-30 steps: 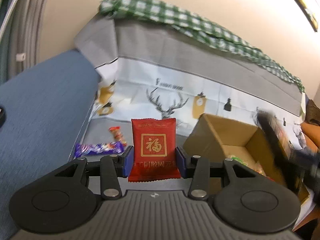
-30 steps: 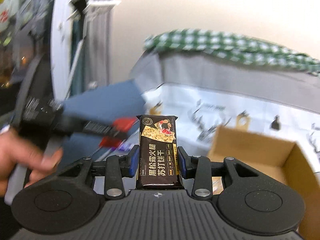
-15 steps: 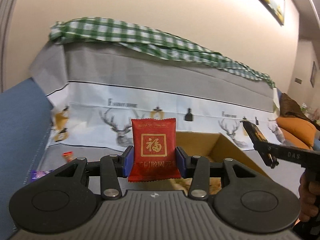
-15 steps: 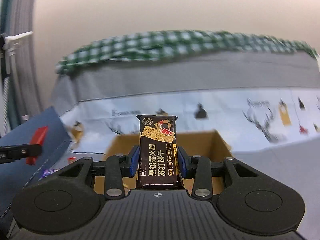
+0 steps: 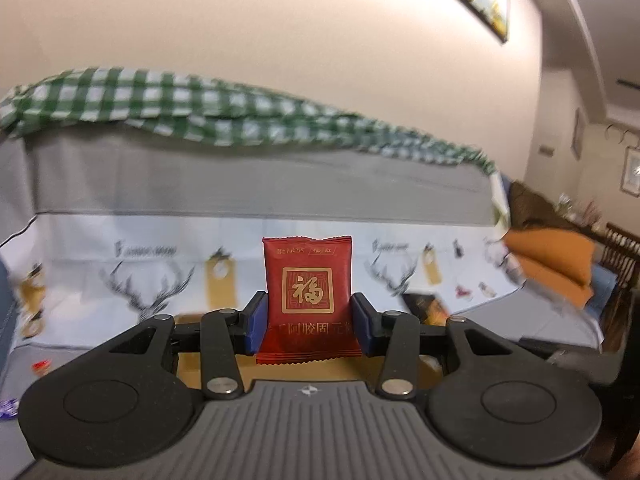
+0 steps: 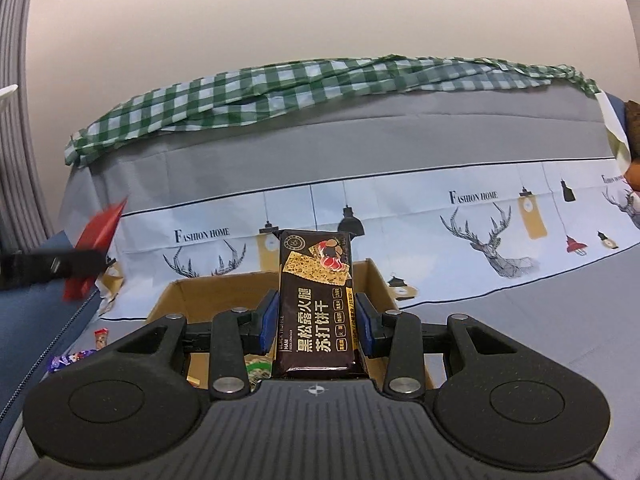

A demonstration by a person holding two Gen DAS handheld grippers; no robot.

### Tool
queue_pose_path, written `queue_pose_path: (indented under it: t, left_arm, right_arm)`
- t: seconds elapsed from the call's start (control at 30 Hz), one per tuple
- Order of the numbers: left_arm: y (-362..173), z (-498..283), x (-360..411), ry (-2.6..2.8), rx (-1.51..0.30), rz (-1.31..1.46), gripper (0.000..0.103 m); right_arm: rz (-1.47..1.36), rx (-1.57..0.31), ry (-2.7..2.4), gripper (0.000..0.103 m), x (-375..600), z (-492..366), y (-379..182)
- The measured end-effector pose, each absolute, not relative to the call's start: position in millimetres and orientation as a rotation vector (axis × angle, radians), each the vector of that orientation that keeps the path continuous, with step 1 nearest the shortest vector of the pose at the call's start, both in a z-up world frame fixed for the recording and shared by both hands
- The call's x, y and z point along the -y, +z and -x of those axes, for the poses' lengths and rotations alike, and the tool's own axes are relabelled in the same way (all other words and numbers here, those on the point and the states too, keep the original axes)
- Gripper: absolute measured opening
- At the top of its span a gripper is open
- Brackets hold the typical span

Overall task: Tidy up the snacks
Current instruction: 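Lift and carry the red packet with left tool while right tool carries the cracker bar over the box, then open left tool to drop the red packet while right tool drops the cracker bar into the box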

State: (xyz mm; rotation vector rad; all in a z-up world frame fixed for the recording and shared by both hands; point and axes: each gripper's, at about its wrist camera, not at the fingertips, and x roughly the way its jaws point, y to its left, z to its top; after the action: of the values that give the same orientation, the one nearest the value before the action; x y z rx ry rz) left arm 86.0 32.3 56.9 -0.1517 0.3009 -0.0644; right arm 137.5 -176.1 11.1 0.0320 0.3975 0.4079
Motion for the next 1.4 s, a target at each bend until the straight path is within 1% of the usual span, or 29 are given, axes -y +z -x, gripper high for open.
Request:
queue_pose_path:
  t: [0.07, 0.13, 0.33, 0.5, 0.83, 1.4]
  left_arm:
    - [45.9, -83.7, -25.1, -0.099, -0.287, 0.128, 0.049]
    - [36.7, -84.6, -17.8, -0.11, -0.32, 0.077, 0.049]
    - [28.2, -94.2, -15.2, -0.102, -0.321, 0.032, 0.049]
    - [25.2, -99.0, -29.9, -0.075, -0.367, 0.11, 0.049]
    - [20.0, -110.8, -53.3, 0.014, -0.462, 0.182, 0.049]
    - [20.7, -113.8, -59.6, 0.006, -0.448, 0.233, 0.049]
  right_arm:
    - [-0.022, -0.399, 0.398, 0.041, 173.8, -137.9, 9.7]
    - [-0.011, -0.399, 0.394, 0.041, 171.3, -138.9, 8.7]
    - [0.008, -0.397, 0.387, 0.041, 164.5, -142.9, 8.0]
    - [0.002, -0.403, 0.377, 0.041, 157.7, -144.0, 6.4]
    - [0.03, -0.399, 0.395, 0.041, 140.6, -139.9, 5.7]
    - [0.025, -0.375, 0.406, 0.041, 140.9, -136.0, 5.8]
